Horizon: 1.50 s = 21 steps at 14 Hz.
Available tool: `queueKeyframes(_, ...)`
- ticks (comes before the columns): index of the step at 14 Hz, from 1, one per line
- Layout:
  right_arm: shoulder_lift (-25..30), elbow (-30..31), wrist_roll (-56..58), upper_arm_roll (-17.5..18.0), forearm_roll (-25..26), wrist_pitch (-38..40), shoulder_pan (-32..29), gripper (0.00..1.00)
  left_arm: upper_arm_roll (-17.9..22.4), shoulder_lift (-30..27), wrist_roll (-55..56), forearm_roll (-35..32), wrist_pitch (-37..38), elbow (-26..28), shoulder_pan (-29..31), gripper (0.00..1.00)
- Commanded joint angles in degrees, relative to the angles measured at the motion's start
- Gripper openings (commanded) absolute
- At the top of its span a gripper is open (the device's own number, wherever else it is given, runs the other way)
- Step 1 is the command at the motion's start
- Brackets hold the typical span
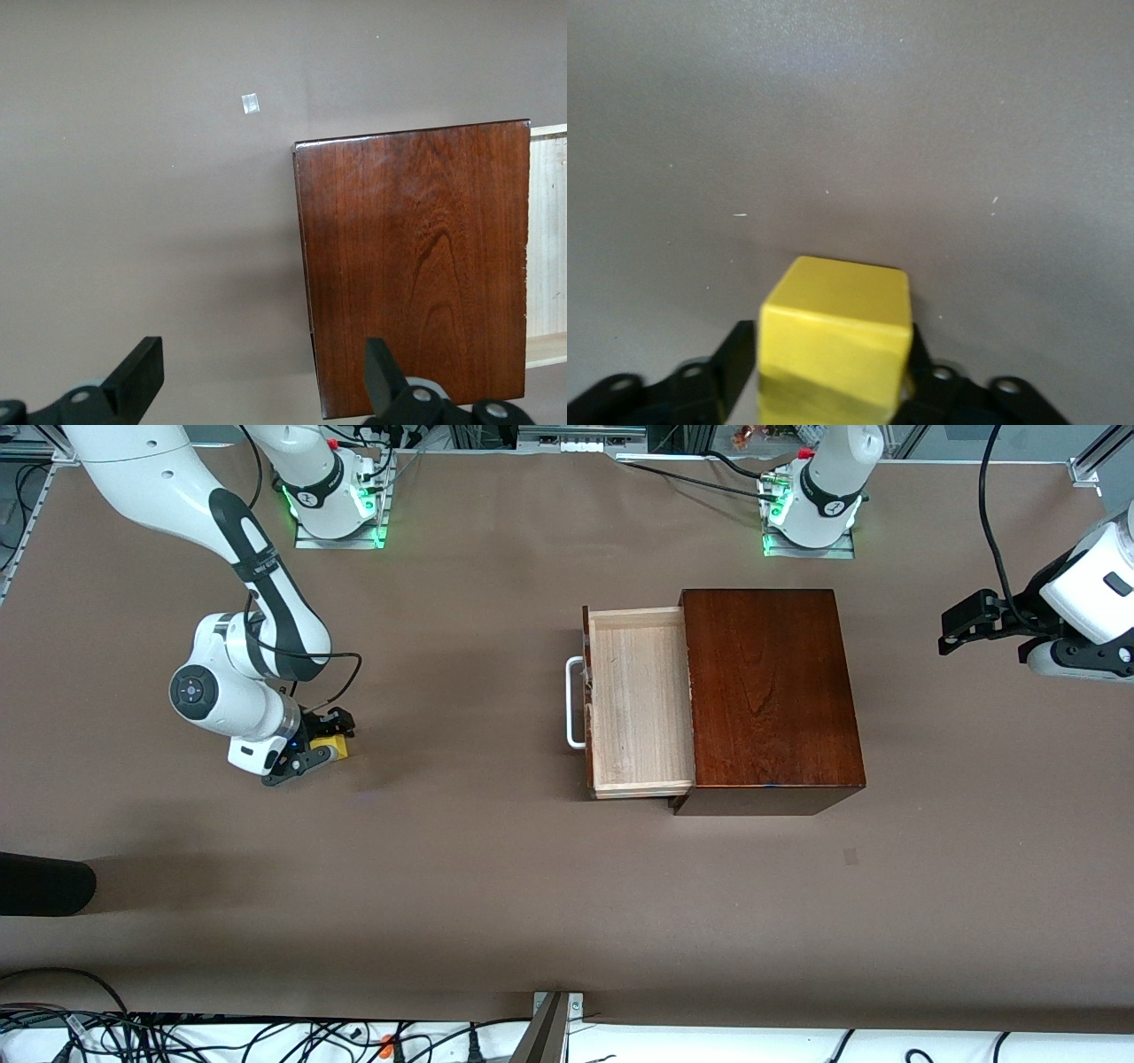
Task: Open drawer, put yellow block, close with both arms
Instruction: 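Grasp the yellow cube with the right gripper and lift it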
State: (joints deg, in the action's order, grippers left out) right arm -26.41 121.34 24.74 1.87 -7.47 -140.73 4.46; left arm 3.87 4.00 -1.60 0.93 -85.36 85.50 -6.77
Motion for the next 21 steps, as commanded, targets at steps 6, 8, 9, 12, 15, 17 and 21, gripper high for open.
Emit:
queueKeyframes(6, 3.91, -7.84, -4.33, 0.51, -1.50, 13.24, -0.50, 0.15, 0.08, -1.19, -1.30, -1.45, -0.43, 1.42, -0.26, 1.00)
queueKeyframes(8, 3.74, -12.51, -7.41, 0.68, -4.46, 18.98, -0.15, 0.15, 0.08, -1.19, -1.30, -1.45, -0.43, 1.34, -0.35, 1.00)
queueKeyframes(9, 3.74, -14.70, -9.86, 0.94, -7.79, 21.70, -0.06, 0.16, 0.08, -1.19, -1.30, -1.45, -0.43, 1.25, -0.35, 1.00)
queueKeyframes(12, 4.09, -18.50, -19.60, 4.54, -14.05, 26.12, 0.12, 0.16, 0.08, -1.10, -1.30, -1.37, -0.25, 1.25, -0.35, 1.00)
queueKeyframes(15, 4.00, -22.19, -37.16, 10.94, -14.59, 26.21, 0.20, 0.17, -0.01, -1.10, -1.30, -1.19, -0.16, 1.16, -0.44, 1.00)
queueKeyframes(17, 4.00, -23.42, -45.70, 14.90, -14.68, 25.86, 0.38, 0.17, -0.01, -1.10, -1.30, -1.19, -0.16, 1.07, -0.44, 1.00)
queueKeyframes(21, 4.61, -26.32, -68.53, 21.77, -13.36, 25.86, 1.69, 0.17, -0.01, -1.10, -1.30, -1.01, -0.08, 1.07, -0.44, 1.00)
